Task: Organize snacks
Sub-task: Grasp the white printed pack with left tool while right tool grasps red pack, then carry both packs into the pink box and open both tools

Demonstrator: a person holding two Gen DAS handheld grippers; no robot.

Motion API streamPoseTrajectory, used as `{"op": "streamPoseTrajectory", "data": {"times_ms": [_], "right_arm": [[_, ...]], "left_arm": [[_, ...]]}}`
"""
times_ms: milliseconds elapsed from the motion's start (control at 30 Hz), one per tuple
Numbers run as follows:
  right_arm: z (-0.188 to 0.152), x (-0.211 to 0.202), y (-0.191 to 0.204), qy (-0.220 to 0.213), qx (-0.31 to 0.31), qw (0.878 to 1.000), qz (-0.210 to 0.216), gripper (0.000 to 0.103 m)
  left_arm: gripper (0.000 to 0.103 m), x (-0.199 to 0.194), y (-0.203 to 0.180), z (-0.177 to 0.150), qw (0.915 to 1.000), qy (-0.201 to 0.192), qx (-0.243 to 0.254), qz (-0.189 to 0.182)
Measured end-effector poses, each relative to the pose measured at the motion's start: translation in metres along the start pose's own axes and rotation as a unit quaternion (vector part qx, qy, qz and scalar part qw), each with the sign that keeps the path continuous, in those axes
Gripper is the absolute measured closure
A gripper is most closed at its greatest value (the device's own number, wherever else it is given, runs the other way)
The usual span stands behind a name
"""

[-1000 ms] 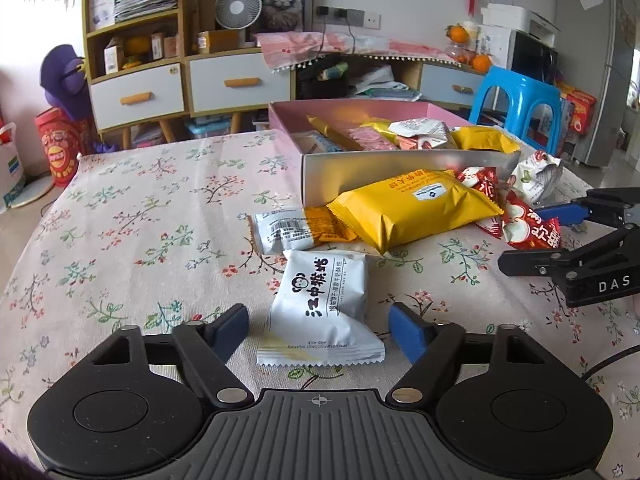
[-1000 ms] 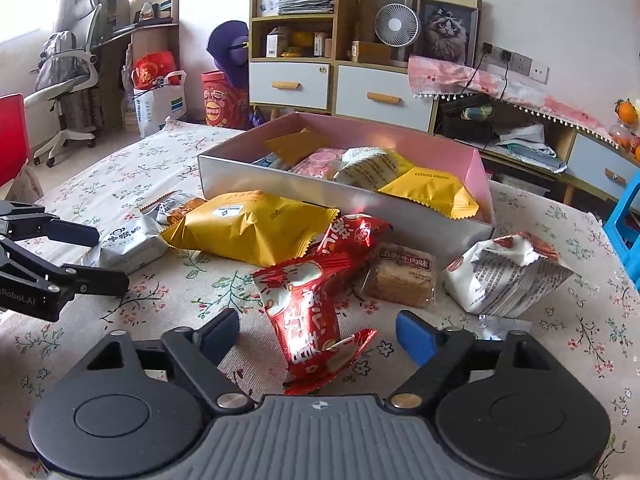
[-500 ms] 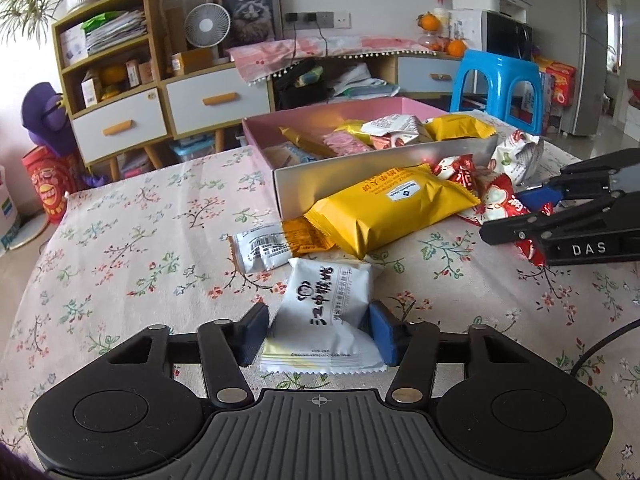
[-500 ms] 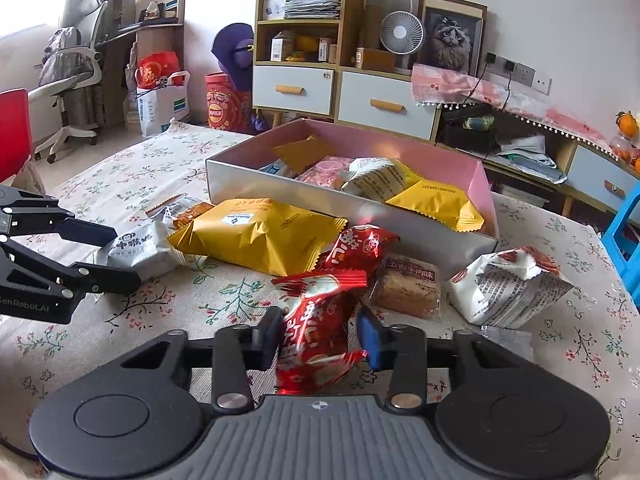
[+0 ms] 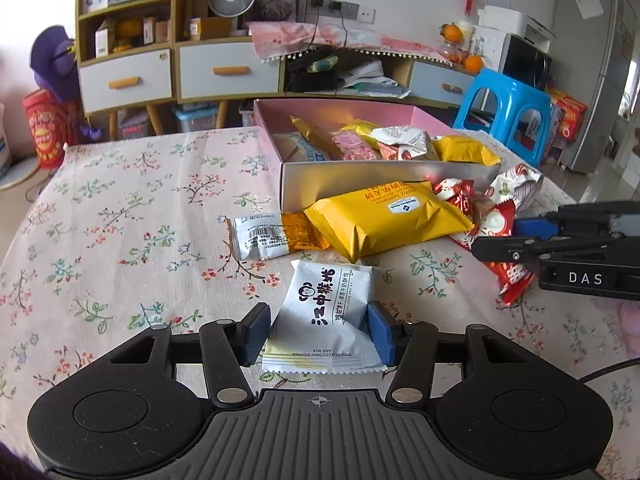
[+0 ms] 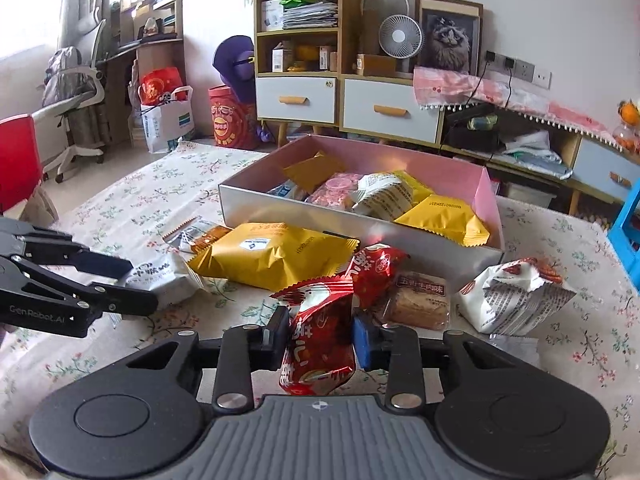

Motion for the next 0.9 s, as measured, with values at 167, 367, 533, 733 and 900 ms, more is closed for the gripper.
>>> {"op": "streamPoseTrajectory", "data": {"times_ms": [167, 367, 533, 733, 900], "right_arm": [[0.002, 0.003, -0.001, 0.031, 0.045, 0.998, 0.017, 0.081], [0.004, -0.001, 0.004, 0.049, 0.086, 0.994, 0.042, 0.084], [0.014, -0.007, 0.006, 0.040, 0.086, 0.994, 0.045, 0.086], [0.025, -0.012, 0.003, 0.030, 0.095, 0.994, 0.048, 0.086], [0.038, -0.019, 0.002, 0.013, 0.101, 0.994, 0.050, 0.086]], "left_arm": [[0.052, -0.003, 0.001, 0.002, 0.9996, 0.012, -0.024, -0.013], [0.053, -0.006, 0.001, 0.006, 0.9986, 0.021, -0.044, -0.019], [0.053, -0.010, 0.002, 0.010, 0.9981, 0.021, -0.053, -0.022], [0.053, -0.016, 0.001, 0.016, 0.9974, 0.017, -0.064, -0.027], [0.053, -0.022, 0.002, 0.026, 0.9967, 0.008, -0.074, -0.031]]}}
Point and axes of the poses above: each gripper's, at about its wrist camera, not at the fingertips, and x roughly the way its jaws point, y to its left, z to its top, the point moved 6 cm from there along x, roughly the way its jaws point, and after that the axes turned 4 degrees about y, right-handed, at the moved point
